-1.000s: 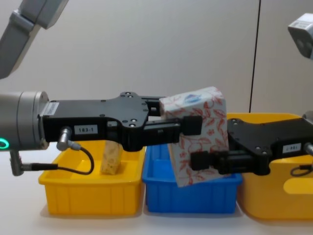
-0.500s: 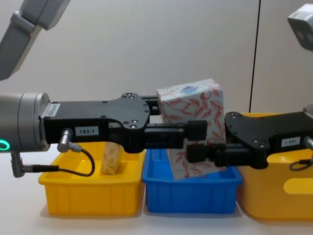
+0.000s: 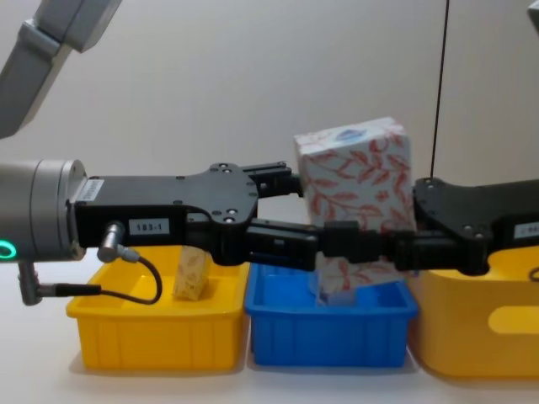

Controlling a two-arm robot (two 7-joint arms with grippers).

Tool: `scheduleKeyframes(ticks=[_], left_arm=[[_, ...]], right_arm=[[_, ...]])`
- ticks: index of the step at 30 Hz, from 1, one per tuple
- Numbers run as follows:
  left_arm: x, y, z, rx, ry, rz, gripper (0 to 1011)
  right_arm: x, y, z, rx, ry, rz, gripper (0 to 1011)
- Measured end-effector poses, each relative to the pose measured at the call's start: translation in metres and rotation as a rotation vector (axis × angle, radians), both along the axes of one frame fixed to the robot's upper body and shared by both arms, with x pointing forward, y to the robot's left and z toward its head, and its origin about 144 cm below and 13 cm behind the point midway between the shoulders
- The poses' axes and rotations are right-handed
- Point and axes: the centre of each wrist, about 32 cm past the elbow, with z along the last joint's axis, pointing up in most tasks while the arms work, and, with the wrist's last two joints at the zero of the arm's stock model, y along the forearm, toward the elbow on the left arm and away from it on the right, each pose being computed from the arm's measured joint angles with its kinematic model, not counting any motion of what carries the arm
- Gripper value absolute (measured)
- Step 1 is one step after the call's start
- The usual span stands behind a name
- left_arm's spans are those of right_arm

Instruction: Bimanual collaborative sorting of washing and personal care products

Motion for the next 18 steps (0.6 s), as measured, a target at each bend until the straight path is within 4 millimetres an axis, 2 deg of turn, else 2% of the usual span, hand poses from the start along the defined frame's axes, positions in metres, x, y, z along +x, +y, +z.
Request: scheduleKeyframes(ticks=[18], left_arm=[[0.0,0.0,0.0,-0.001,-0.001,0.002,1001]], right_arm=[[-0.046,-0.053,0.004,-0.005,0.02,-0.192,374]])
